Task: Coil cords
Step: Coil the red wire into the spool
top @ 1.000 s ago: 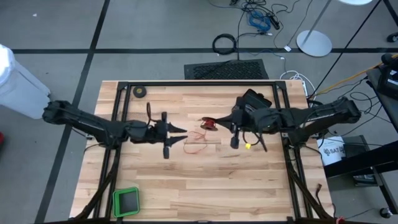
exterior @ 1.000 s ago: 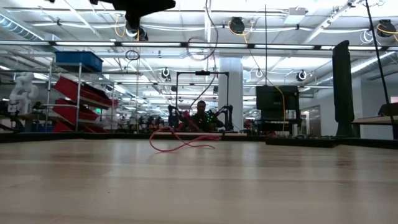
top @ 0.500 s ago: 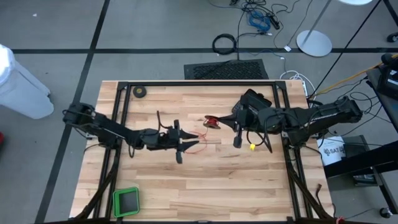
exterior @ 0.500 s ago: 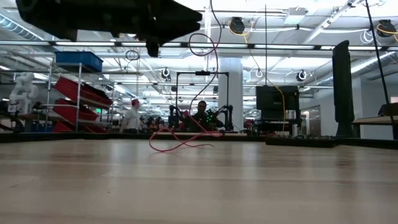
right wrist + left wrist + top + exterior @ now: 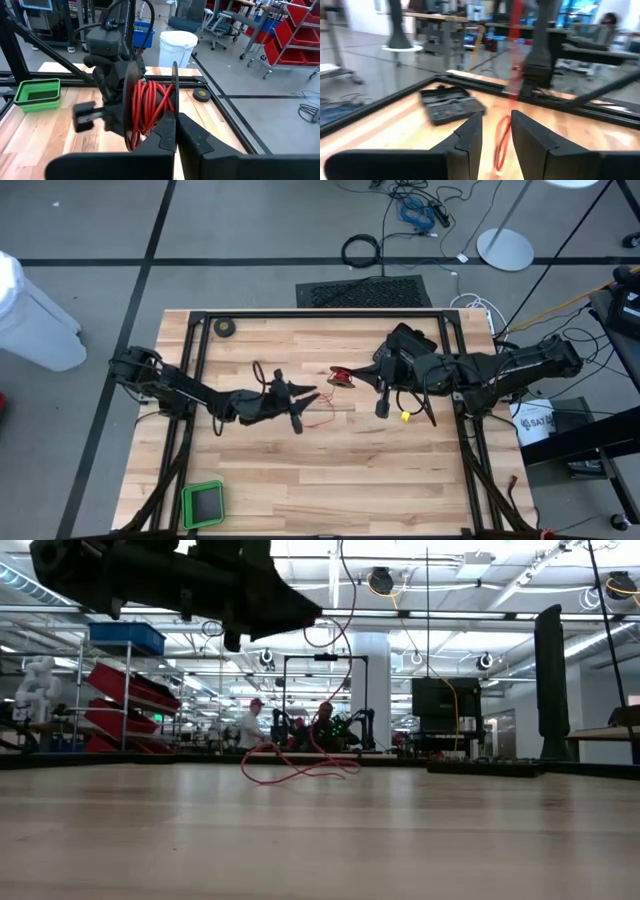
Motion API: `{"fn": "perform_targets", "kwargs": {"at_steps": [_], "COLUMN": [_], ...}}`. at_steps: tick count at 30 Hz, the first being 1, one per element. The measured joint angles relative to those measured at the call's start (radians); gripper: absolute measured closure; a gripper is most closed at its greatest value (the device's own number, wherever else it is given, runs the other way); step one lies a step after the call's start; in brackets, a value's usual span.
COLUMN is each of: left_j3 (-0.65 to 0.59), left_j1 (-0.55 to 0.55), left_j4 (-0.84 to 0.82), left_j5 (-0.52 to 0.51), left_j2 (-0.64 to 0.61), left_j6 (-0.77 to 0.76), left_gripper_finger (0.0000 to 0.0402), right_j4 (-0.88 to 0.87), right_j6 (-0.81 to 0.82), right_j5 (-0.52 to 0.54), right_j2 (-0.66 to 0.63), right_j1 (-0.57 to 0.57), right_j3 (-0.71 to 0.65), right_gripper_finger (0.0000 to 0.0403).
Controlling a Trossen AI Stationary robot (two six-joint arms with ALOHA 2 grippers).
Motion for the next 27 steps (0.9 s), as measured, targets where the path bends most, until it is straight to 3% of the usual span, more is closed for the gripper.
{"fn": "perform_targets", "kwargs": {"at_steps": [6, 13, 20, 27], "left_j3": [0.0, 0.0, 0.0, 0.014], "left_j1": [-0.016, -0.126, -0.268, -0.222], "left_j4": [-0.176, -0.285, -0.285, -0.249], "left_j5": [-0.209, -0.23, -0.194, 0.028], "left_j2": [-0.035, -0.213, -0.313, -0.227], "left_j6": [-0.085, -0.064, 0.182, 0.207], "left_gripper_finger": [0.0292, 0.0292, 0.0292, 0.0292], "right_j4": [-0.029, -0.057, -0.05, -0.035], "right_j6": [0.033, 0.052, 0.063, 0.041], "right_j5": [-0.003, -0.001, -0.001, 0.0], "right_j2": [0.0, 0.001, 0.001, 0.001], "right_j1": [0.0, 0.013, 0.018, 0.019], "right_j3": [0.0, 0.0, 0.0, 0.001], "right_gripper_finger": [0.0403, 0.0403, 0.0403, 0.0403]}}
